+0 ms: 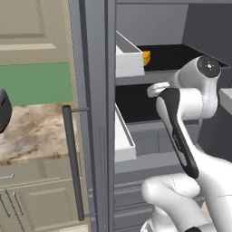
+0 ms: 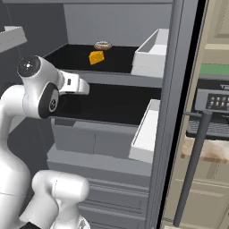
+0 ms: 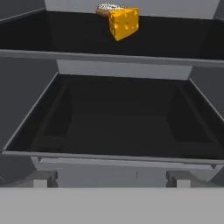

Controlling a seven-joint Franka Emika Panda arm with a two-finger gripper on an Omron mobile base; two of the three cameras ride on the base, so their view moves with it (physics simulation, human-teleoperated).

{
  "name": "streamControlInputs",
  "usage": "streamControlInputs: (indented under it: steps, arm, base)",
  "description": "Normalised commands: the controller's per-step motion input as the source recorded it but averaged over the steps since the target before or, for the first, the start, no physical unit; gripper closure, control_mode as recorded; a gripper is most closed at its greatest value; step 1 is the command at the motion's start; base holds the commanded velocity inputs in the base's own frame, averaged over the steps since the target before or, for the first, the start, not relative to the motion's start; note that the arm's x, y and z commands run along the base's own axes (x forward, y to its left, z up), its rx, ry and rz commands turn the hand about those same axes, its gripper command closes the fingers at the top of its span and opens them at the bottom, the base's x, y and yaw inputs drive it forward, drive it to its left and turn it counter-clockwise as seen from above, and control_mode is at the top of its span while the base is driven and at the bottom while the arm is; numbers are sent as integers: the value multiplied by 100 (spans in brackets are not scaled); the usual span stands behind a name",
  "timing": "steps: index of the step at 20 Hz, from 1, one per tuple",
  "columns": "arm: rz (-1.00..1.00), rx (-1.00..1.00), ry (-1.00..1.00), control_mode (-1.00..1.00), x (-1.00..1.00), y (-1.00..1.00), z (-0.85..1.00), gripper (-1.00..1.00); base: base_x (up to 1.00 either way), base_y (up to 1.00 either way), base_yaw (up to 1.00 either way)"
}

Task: Pick the cheese from the fridge and the cheese grater from the cabinet and place them next to the salad bowl.

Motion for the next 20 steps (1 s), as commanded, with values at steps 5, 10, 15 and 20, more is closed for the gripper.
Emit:
streamControlInputs:
  steps: [5, 10, 15, 20]
  arm:
    - [-5, 0, -8, -100, 26, -1, 20, -100]
    - [0, 0, -14, -100, 27, 0, 24, -100]
    - [0, 0, -18, -100, 17, -1, 33, -100]
    - [1, 0, -14, -100, 15, 0, 34, -100]
  base:
    - [0, 0, 0]
    - [0, 0, 0]
    - [0, 0, 0]
    - [0, 0, 0]
